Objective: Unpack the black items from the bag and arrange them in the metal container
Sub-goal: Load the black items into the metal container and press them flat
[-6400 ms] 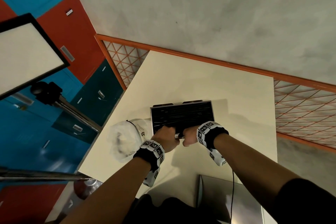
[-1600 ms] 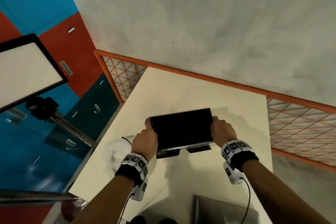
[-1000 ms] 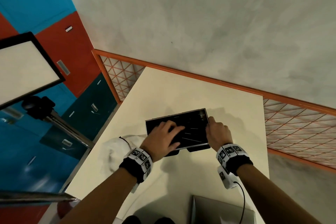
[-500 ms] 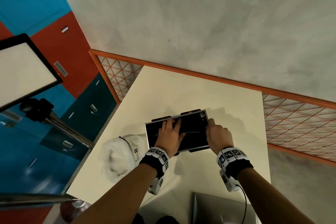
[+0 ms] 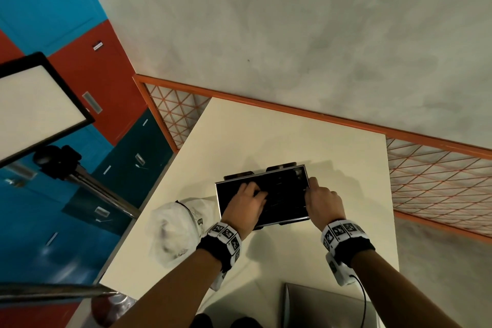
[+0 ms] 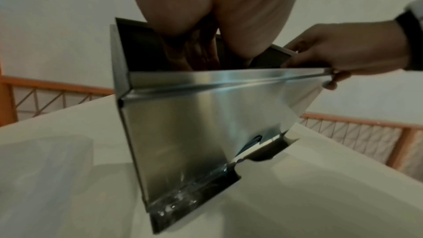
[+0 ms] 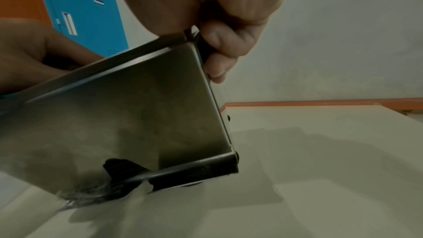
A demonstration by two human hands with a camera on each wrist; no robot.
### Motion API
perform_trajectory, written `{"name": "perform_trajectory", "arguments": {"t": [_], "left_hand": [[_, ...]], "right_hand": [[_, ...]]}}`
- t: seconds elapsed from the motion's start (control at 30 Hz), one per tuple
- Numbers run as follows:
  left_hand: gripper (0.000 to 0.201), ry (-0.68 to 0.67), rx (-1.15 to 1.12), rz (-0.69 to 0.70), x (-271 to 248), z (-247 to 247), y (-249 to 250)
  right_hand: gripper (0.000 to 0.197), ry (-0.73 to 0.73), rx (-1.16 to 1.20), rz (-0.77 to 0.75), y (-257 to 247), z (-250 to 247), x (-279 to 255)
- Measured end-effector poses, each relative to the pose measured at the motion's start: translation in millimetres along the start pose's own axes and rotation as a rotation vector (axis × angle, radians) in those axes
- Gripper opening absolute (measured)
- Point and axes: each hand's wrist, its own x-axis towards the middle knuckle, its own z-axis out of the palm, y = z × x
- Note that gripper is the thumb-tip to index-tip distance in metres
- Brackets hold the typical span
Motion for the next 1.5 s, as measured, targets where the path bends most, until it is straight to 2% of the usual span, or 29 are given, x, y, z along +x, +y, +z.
{"name": "perform_trajectory", "arguments": {"t": [0.1,0.2,0.33,0.4,0.53,0.73,0.8,0.9,0.93,1.0,1.03,1.1,1.13,1.17,1.2,1.27,1.37,1.43,1.5], "left_hand": [[0.049,-0.052,0.005,0.089,-7,3,1],[0.058,-0.084,-0.062,0.087,-13,7,-5],[0.042,-0.041,-0.173,0.057,-13,12,-6],[0.039,0.006,-0.142,0.04,-9,12,-2],[0.076,-0.075,-0.016,-0.039,2,1,11],[0.077,-0.129,-0.092,0.012,3,-1,24],[0.068,-0.079,-0.117,0.05,-6,-3,21],[0.054,0.136,-0.105,0.012,-21,-21,12],[0.048,0.23,-0.074,-0.059,-26,-29,8],[0.04,0.351,-0.03,-0.302,-35,-43,-3],[0.044,0.319,-0.046,-0.456,-37,-50,-7],[0.049,0.056,-0.054,-0.702,-36,-56,-12],[0.045,-0.097,-0.033,-0.742,-32,-55,-15],[0.04,-0.193,-0.012,-0.734,-27,-54,-18],[0.036,-0.228,0.003,-0.707,-21,-54,-20],[0.028,-0.196,0.038,-0.651,-11,-58,-20],[0.02,-0.043,0.039,-0.607,-20,-59,-14],[0.019,-0.029,0.013,-0.607,-32,-58,-13],[0.018,-0.053,0.026,-0.584,-37,-50,-19]], "right_hand": [[0.015,0.0,0.003,-0.005,0,0,0],[0.014,-0.006,0.008,0.004,2,2,-1],[0.014,-0.002,0.025,0.005,5,5,-2],[0.015,-0.001,0.033,0.006,6,5,-1],[0.014,0.001,0.029,0.005,7,8,-1],[0.014,0.001,0.028,0.009,8,8,0],[0.014,-0.004,0.036,0.015,10,10,1],[0.013,-0.006,0.05,0.029,12,13,1],[0.013,-0.006,0.053,0.032,13,14,2],[0.013,-0.009,0.06,0.044,14,14,3],[0.013,-0.014,0.069,0.051,15,14,4],[0.013,-0.028,0.091,0.061,14,11,7],[0.014,-0.036,0.099,0.065,13,8,10],[0.015,-0.039,0.101,0.061,11,5,17],[0.016,-0.043,0.095,0.054,10,0,23],[0.017,-0.018,0.091,0.025,7,-9,32],[0.015,0.121,0.126,0.001,8,-9,22],[0.014,0.15,0.155,-0.005,6,-2,6],[0.016,0.109,0.134,-0.011,3,5,5]]}}
